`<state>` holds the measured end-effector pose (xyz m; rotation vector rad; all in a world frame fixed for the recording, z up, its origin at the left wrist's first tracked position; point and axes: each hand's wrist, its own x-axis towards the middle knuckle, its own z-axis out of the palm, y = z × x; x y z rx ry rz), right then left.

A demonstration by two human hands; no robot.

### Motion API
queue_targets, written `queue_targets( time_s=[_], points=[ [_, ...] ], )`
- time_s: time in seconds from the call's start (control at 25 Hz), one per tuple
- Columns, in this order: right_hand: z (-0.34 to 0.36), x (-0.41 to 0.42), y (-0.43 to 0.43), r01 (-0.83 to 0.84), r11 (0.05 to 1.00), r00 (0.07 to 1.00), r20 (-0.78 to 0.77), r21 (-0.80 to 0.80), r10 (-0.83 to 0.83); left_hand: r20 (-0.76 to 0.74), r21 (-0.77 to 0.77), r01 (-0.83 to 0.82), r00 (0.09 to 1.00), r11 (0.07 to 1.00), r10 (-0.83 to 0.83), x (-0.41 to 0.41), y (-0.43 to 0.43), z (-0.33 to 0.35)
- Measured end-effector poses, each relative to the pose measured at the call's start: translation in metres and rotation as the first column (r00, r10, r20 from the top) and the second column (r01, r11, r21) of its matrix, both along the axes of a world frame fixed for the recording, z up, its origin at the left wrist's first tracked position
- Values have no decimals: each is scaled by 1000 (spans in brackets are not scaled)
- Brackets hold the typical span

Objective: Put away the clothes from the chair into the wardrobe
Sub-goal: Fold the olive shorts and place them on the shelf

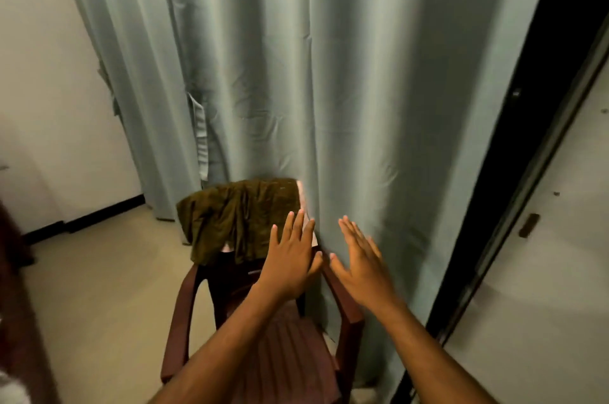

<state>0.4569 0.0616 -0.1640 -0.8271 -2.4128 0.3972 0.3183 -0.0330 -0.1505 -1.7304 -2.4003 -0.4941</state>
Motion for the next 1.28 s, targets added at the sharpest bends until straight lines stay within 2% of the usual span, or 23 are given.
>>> queue_targets(
  time_s=[0.16,0.36,0.44,0.56,0.6,0.8,1.0,1.08,1.16,1.24,1.28],
  points=[
    [-8,-75,7,-73,996,996,55,-49,75,34,5,-66,997,998,66,-62,-6,-9],
    [-33,-146,61,-135,979,988,50,-155,144,100,-35,-170,980,985,173,-130,15,-36],
    [-42,-169,89,-171,965,979,80,-200,190,194,-21,-204,959,979,204,-157,25,-42],
    [-52,-205,133,-186,932,962,133,-312,237,425,-12,-239,878,971,221,-196,31,-36],
    [-55,-218,148,-194,928,956,149,-318,251,448,-27,-257,861,966,241,-208,34,-34],
    [-54,-290,194,-238,917,943,150,-319,297,410,-71,-346,845,935,344,-273,64,-38],
    [-64,-367,234,-206,889,943,159,-409,292,380,-79,-325,864,942,330,-360,110,-47],
    [-67,-395,257,-142,871,958,155,-471,240,463,-119,-317,821,941,335,-405,131,-56],
    [-72,-427,289,-19,858,979,164,-513,120,568,-157,-340,737,927,366,-460,157,-73],
    [-83,-457,326,131,853,965,262,-506,7,628,-263,-382,629,886,458,-512,184,-93],
    [-89,-470,342,212,834,938,344,-510,-28,666,-365,-359,544,859,510,-534,195,-102]
  ],
)
